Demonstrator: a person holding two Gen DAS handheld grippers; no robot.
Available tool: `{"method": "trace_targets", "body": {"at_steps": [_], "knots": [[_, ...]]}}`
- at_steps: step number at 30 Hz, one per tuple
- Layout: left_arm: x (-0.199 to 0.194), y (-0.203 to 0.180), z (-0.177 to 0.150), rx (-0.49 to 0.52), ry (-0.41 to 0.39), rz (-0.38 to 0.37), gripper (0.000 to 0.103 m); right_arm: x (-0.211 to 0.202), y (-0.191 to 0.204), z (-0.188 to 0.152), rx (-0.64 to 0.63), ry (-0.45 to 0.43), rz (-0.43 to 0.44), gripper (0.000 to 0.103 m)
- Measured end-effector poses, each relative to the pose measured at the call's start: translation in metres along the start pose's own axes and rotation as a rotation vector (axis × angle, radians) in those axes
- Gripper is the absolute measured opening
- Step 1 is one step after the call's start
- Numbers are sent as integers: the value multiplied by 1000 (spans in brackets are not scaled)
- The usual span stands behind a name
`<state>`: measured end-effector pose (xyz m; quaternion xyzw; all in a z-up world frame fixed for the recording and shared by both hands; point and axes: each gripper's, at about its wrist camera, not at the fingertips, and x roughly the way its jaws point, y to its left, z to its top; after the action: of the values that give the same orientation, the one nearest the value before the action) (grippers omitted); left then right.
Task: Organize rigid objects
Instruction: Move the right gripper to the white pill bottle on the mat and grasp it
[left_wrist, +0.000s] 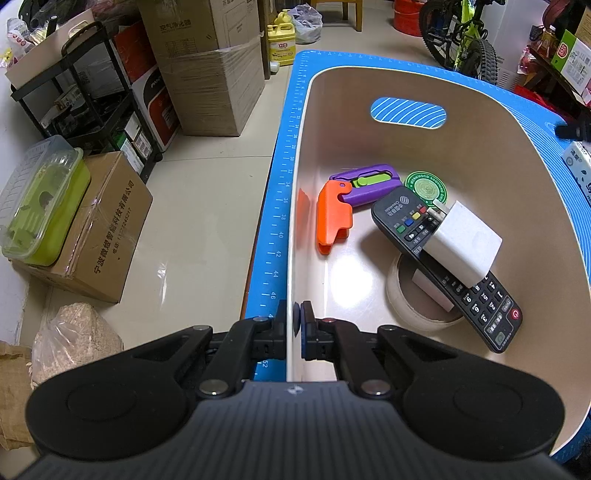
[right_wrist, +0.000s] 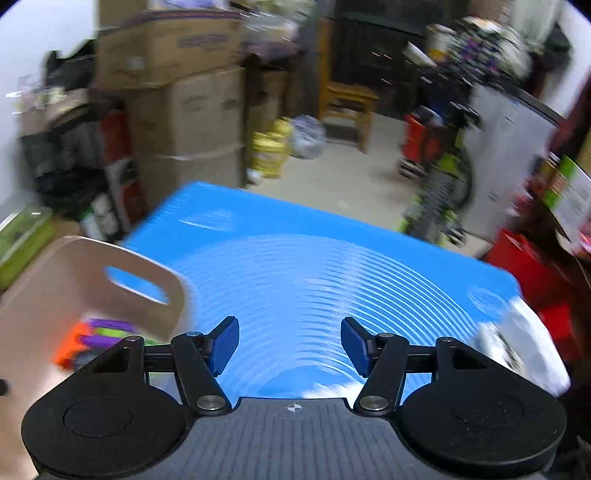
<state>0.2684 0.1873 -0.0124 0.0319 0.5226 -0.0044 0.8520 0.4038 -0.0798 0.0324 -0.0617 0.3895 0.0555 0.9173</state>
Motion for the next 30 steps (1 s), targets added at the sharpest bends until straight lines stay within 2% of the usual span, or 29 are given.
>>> {"method": "trace_targets", "body": {"at_steps": [4,8,13,21,23,25,30], "knots": [[0,0,0,1,0,0,7,28,-30,-19,72,83,-70,69],[-1,2,0,0,0,-4,7,56,-47,-39,147,122,-48,70],[-1,1,-1,5,1,-1,7,76,-47,-54,117,126,14,78],[-1,1,-1,6,1,0,7,94,-45,-62,85,159,64,79],[-1,1,-1,5,1,0,7,96,-38,-65,52,162,57,77],[-1,1,-1,5,0,0,7,99,-31,-66,8,171,24,69],[-2,2,-1,3,0,-1,7,90,-25,-68,-23,137,55,69]]}}
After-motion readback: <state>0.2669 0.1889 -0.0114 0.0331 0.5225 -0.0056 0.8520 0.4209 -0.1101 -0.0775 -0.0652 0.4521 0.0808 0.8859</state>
